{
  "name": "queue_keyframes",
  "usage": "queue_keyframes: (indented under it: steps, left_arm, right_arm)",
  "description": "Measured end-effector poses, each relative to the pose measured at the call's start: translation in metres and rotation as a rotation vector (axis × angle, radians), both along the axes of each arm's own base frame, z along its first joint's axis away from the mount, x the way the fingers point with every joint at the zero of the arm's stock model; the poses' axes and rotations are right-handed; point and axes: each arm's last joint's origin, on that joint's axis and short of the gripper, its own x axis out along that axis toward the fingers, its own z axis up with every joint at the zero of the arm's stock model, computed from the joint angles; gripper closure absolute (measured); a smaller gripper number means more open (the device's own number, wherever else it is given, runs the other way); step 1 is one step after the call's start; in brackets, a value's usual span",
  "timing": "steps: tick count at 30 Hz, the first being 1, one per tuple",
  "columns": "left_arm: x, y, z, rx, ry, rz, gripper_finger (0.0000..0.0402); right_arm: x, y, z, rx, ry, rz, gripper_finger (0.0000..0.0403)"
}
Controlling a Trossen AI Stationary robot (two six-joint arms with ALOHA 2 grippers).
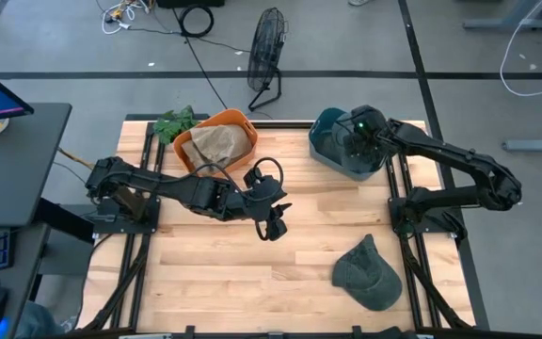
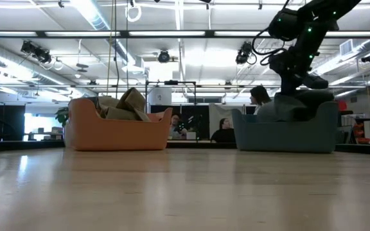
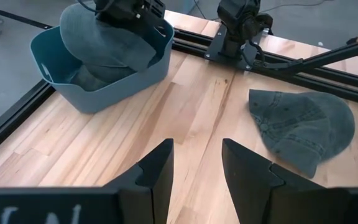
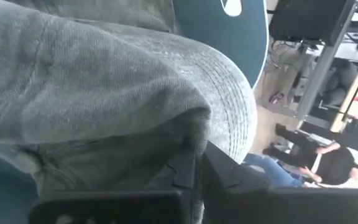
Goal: Pick & Place hat
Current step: Put the top black cap into the dark blue bin
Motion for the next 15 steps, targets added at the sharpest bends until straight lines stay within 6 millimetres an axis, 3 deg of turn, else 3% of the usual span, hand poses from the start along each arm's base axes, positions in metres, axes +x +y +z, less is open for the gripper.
queue_keyframes:
  steps: [7,15]
  left_arm:
    - [0.000,0.000,0.000,0.000,0.000,0.000,0.0262]
    - [0.000,0.000,0.000,0.000,0.001,0.000,0.0262]
  right_arm:
    - [0.003,0.000,-0.005,0.065,-0.039,0.006,0.0352]
    - [0.006,-0.005,-0.013,0.050,0.022,-0.044,0.0279]
